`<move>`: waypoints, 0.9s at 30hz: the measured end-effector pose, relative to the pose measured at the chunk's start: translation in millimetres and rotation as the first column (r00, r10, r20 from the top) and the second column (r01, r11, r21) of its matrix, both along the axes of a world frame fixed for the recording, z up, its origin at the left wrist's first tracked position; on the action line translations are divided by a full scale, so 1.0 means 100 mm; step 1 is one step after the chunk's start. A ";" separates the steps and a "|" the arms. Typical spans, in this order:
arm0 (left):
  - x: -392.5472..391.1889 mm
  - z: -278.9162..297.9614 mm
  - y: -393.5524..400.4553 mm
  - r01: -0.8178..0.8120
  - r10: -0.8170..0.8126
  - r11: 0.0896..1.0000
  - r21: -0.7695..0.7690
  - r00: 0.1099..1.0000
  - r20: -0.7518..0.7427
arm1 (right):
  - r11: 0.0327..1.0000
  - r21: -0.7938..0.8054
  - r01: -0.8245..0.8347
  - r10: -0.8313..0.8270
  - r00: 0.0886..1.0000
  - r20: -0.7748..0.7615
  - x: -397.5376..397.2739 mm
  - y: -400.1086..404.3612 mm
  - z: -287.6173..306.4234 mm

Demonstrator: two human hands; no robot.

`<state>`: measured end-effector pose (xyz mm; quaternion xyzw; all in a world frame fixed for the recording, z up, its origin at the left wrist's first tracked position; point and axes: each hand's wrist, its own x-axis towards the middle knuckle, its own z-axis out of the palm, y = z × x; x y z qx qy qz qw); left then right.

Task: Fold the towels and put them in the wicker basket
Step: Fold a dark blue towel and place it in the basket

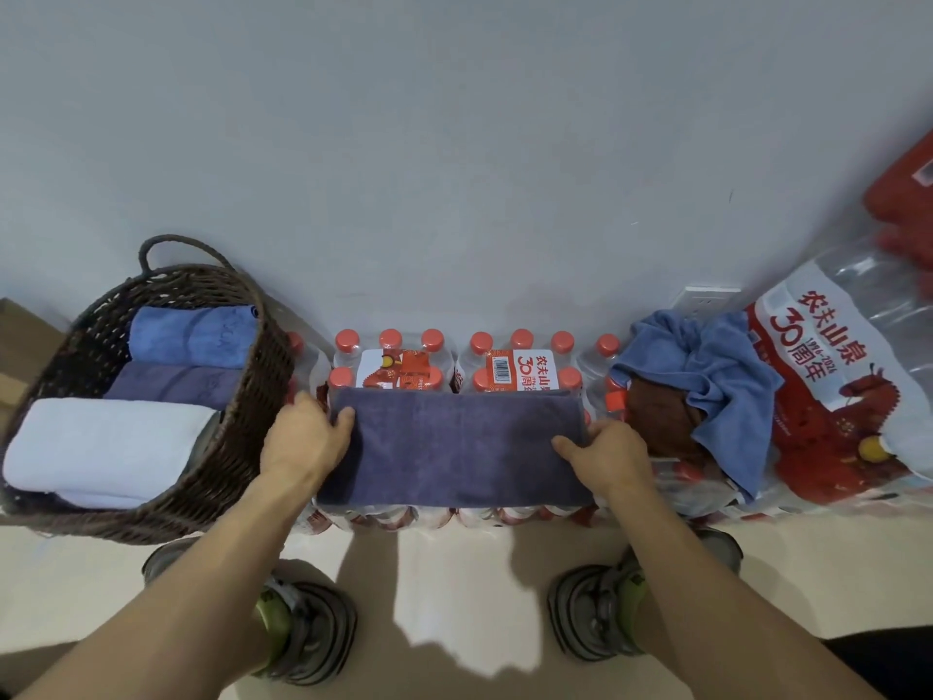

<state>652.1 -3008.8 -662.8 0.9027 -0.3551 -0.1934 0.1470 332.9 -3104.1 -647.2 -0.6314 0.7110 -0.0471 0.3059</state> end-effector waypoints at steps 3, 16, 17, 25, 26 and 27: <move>-0.02 -0.05 0.10 0.027 -0.023 0.995 0.095 0.999 -0.049 | 1.000 -0.013 -0.013 0.014 0.999 0.038 0.08 0.03 0.02; -0.12 0.11 0.14 -0.090 0.087 0.996 0.000 0.962 -0.257 | 0.976 0.193 0.098 -0.194 0.791 0.581 0.07 0.02 0.07; -0.10 0.13 0.14 -0.103 0.099 0.995 0.007 0.936 -0.339 | 0.971 0.202 0.127 -0.225 0.771 0.596 0.07 0.04 0.08; 0.26 0.30 0.22 -0.157 0.091 0.986 -0.048 0.768 -0.634 | 0.966 0.182 0.185 -0.257 0.779 0.572 0.04 0.03 0.07; 0.22 0.28 0.20 -0.179 0.092 0.981 -0.071 0.758 -0.645 | 0.969 0.122 0.213 -0.245 0.821 0.515 0.04 0.03 0.05; 0.16 0.25 0.17 -0.164 0.083 0.984 -0.074 0.778 -0.623 | 0.971 0.058 0.230 -0.232 0.866 0.443 0.04 0.04 0.04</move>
